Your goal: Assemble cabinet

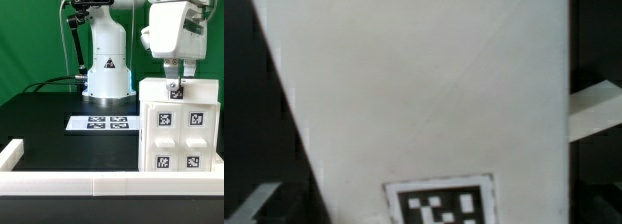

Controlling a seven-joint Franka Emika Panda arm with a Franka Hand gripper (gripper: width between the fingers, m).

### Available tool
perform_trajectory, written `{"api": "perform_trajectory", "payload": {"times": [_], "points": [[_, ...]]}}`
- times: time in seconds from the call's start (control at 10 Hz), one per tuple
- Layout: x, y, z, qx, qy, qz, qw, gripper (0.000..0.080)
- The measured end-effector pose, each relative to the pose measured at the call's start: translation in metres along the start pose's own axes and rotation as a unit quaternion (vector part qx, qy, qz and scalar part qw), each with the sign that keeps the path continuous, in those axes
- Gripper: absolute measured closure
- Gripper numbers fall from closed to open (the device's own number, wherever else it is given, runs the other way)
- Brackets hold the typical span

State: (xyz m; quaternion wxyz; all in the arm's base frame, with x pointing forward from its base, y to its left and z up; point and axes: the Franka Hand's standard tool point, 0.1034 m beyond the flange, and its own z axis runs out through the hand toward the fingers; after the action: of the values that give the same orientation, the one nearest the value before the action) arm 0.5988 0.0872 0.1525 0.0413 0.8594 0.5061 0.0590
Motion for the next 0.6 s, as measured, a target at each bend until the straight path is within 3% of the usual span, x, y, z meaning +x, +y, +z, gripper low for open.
{"api": "perform_trajectory", "payload": {"times": [0.1, 0.4, 0.6], "points": [[-0.0001, 0.0003, -0.0002, 0.000, 0.000, 0.000, 1.000, 0.0247], [-0.0003, 0.0005, -0.0002, 0.000, 0.000, 0.026, 1.000, 0.0246], [-0.0007, 0.0022, -0.0006, 0.000, 0.004, 0.118, 0.993, 0.0246]]}}
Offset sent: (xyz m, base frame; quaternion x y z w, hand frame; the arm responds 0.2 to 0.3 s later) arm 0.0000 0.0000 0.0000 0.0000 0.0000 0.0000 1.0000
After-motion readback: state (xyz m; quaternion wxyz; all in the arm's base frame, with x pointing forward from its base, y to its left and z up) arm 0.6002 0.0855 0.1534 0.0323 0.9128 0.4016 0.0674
